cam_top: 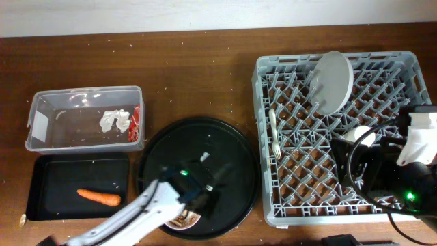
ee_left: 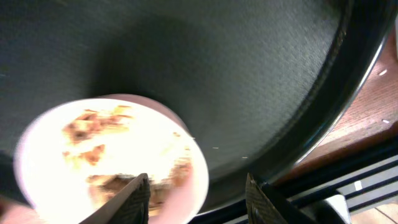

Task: Sort waste into correct bins and load items into the dishwasher rack
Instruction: 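Grasp the white bowl and dump scraps onto the black tray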

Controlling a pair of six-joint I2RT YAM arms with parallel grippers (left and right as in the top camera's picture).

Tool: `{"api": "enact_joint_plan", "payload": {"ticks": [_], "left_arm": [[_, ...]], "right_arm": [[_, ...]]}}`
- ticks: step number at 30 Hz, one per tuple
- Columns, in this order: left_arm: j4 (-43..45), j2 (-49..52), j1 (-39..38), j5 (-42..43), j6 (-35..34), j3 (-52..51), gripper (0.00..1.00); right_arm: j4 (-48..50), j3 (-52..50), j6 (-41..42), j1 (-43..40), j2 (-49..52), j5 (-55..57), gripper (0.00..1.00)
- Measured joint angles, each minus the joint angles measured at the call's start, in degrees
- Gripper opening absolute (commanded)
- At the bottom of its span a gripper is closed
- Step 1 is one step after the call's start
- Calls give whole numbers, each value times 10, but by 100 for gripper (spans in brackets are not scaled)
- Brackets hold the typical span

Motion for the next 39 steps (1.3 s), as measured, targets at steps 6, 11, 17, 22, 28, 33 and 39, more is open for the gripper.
{"api": "enact_joint_plan", "payload": {"ticks": [6, 11, 17, 22, 28, 33, 39], "left_arm": [[42, 170, -68, -25, -76, -1, 0], [13, 173, -33, -61, -91, -2, 0], [-28, -163, 304, 46, -10, 28, 0], [-50, -220, 739, 238, 98, 28, 0], [80, 67, 922, 515, 289, 17, 0], [32, 77, 1068, 816, 561, -63, 0], [23, 77, 1085, 873, 605, -98, 0]], "right_arm": [[-30, 0, 0, 0, 45, 0, 99], [-41, 0, 0, 0, 46, 0, 99], [-41, 0, 0, 0, 46, 0, 99], [-51, 0, 0, 0, 46, -1, 99], [-72, 0, 0, 0, 46, -2, 99], [-75, 0, 0, 0, 46, -2, 99], [-76, 0, 0, 0, 46, -1, 99]]}}
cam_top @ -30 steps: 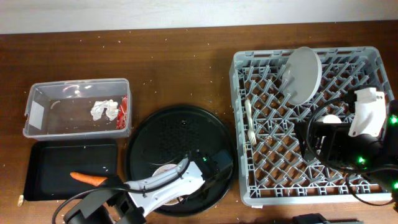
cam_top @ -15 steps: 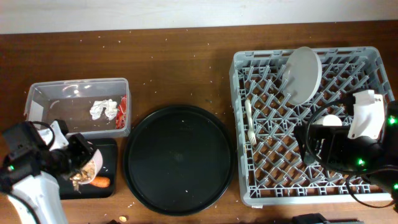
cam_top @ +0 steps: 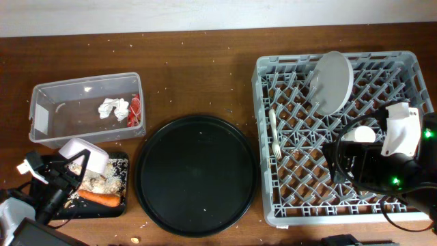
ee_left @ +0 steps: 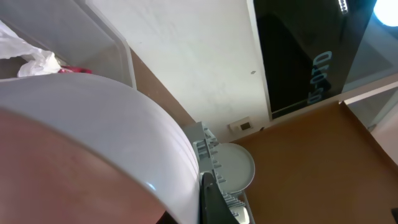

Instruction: Sort waste into correct bins and load items into the dishwasher rack

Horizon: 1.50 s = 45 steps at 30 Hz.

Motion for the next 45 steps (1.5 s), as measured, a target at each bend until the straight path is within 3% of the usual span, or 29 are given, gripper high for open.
{"api": "enact_joint_plan", "payload": {"ticks": [4, 7, 13, 14, 17, 20, 22, 24, 27, 28, 29, 31, 32, 35, 37, 38, 39, 44, 45], "left_arm": [[-4, 0, 0, 2, -2, 0, 0], [-115, 0, 0, -15, 35, 1, 0], [-346, -5, 3, -89, 243, 0, 0], [-349, -7, 4, -93, 310, 0, 0], [-381, -16, -9, -111, 367, 0, 0], [-383, -122, -105, -141, 368, 24, 0], [-379, -164, -162, -146, 352, 97, 0], [-283, -178, -244, -118, 280, 202, 0], [244, -150, -453, -120, -95, 219, 0], [331, -132, -516, -136, -169, 222, 0], [480, -90, -635, -175, -321, 226, 0], [619, -19, -740, -216, -449, 221, 0], [732, 66, -819, -237, -529, 229, 0], [979, 225, -928, -267, -703, 222, 0], [1020, 278, -972, -282, -762, 222, 0], [1025, 289, -981, -288, -773, 222, 11], [1025, 296, -985, -291, -779, 222, 33], [1027, 300, -965, -303, -797, 222, 65], [1048, 301, -956, -301, -807, 222, 99]], "right_arm": [[9, 0, 0, 0, 0, 0, 99], [17, 0, 0, 0, 0, 0, 99], [2, 0, 0, 0, 0, 0, 99], [0, 0, 0, 0, 0, -1, 98], [3, 0, 0, 0, 0, 0, 99], [8, 0, 0, 0, 0, -1, 99], [21, 0, 0, 0, 0, 0, 99], [34, 0, 0, 0, 0, -1, 99], [38, -3, 0, 0, -2, -10, 99], [37, -3, 0, 0, -2, -14, 99], [39, -2, 0, 0, -2, -16, 99], [35, -3, 0, 0, -2, -18, 99], [37, -2, 0, 0, -2, -17, 99], [36, -3, 0, 0, -2, -18, 99], [35, -3, 0, 0, -2, -18, 99], [35, -3, 0, 0, -2, -18, 99], [31, -3, 0, 0, -2, -18, 99], [11, -3, 0, 0, -2, -18, 99], [9, -3, 0, 0, -2, -18, 99]]}}
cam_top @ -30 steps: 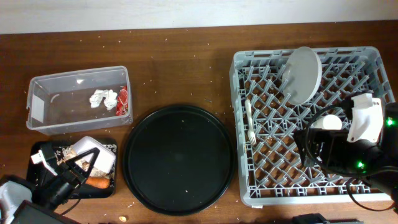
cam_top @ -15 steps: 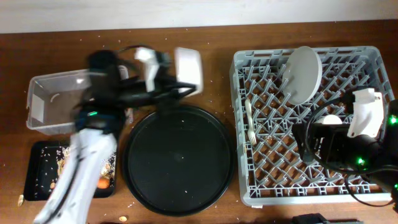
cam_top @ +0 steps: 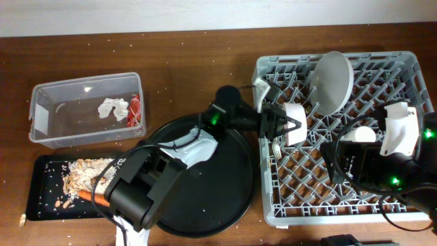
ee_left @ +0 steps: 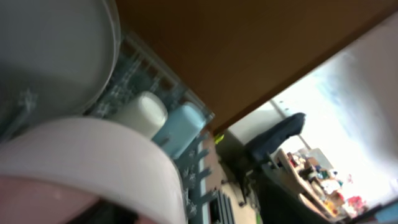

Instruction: Sort waste into correct bins and load items into the dishwasher rack

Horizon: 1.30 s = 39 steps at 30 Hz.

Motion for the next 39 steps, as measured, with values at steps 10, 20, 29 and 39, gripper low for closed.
{"api": "enact_joint_plan", "payload": {"ticks": [10, 20, 29, 39], "left_arm": [[-11, -38, 238, 125, -112, 2, 99], [-1116, -698, 392, -518, 400, 90, 99], [-1130, -750, 393, -603, 434, 90, 99], [-1130, -750, 393, -603, 434, 90, 99]], "right_arm": [[2, 9, 0, 0, 1, 0, 99], [21, 177, -51, 0, 0, -33, 99], [-35, 177, -51, 0, 0, -39, 99], [365, -198, -215, 0, -185, -30, 99]]}}
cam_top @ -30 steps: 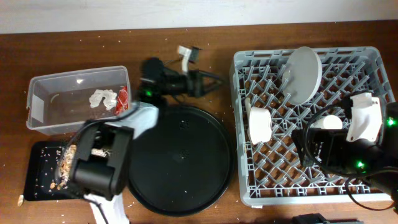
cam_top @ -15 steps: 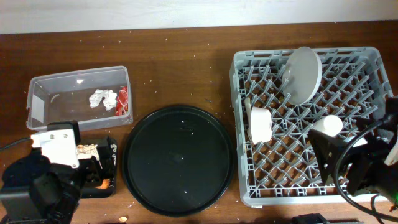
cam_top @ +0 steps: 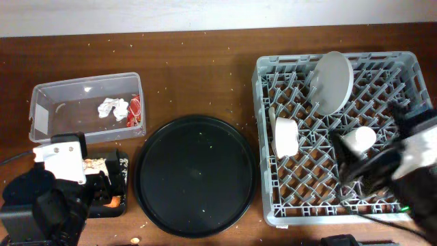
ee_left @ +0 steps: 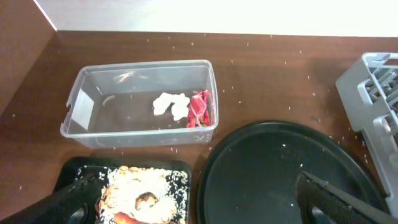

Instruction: Sort waste into correct bins and load items into the dishwasher rack

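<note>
A white bowl [cam_top: 283,137] stands on its edge in the left part of the grey dishwasher rack [cam_top: 403,65]. Beside it in the rack are a grey plate [cam_top: 334,80] and a white cup [cam_top: 360,139]. My left gripper [ee_left: 199,211] is open wide above the gap between the black rectangular tray [ee_left: 84,168] and the round black tray [ee_left: 273,168], with nothing between its fingers [ee_left: 339,202]. Rice and food scraps [ee_left: 140,196] lie in the rectangular tray. My right arm [cam_top: 403,171] hangs blurred over the rack's near right corner, its jaws not discernible.
A clear plastic bin [ee_left: 93,93] at the far left holds a crumpled white tissue [ee_left: 169,104] and a red wrapper [ee_left: 200,109]. Crumbs are scattered over the brown table. In the overhead view my left arm [cam_top: 54,201] covers most of the rectangular tray.
The left gripper held the bowl at the rack's left side; the bowl now stands in the rack, let go, and the left arm is back at the near left, open. The right arm shifted.
First my left gripper was at a bowl of food on the round tray. Then the bowl was tipped over the rectangular tray, where scraps now lie. After that the emptied bowl was at the rack, and now it rests there, released.
</note>
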Controlling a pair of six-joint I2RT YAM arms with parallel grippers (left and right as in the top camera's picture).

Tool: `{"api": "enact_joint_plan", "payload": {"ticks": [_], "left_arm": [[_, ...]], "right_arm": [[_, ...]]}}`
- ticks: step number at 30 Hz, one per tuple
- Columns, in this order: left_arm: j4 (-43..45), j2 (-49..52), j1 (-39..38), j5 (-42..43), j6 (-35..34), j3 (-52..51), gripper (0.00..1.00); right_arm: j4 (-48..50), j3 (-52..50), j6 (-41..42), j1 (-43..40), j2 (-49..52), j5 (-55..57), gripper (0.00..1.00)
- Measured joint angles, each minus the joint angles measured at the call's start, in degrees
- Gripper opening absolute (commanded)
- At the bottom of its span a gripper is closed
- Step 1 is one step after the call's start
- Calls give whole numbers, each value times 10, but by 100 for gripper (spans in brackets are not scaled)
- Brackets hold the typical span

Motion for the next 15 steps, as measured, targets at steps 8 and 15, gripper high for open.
{"api": "enact_joint_plan", "payload": {"ticks": [8, 15], "left_arm": [[-1, 2, 0, -2, 0, 0, 99], [-1, 2, 0, -2, 0, 0, 99]], "right_arm": [[391, -728, -9, 0, -356, 0, 99], [541, -852, -5, 0, -426, -18, 99]]}}
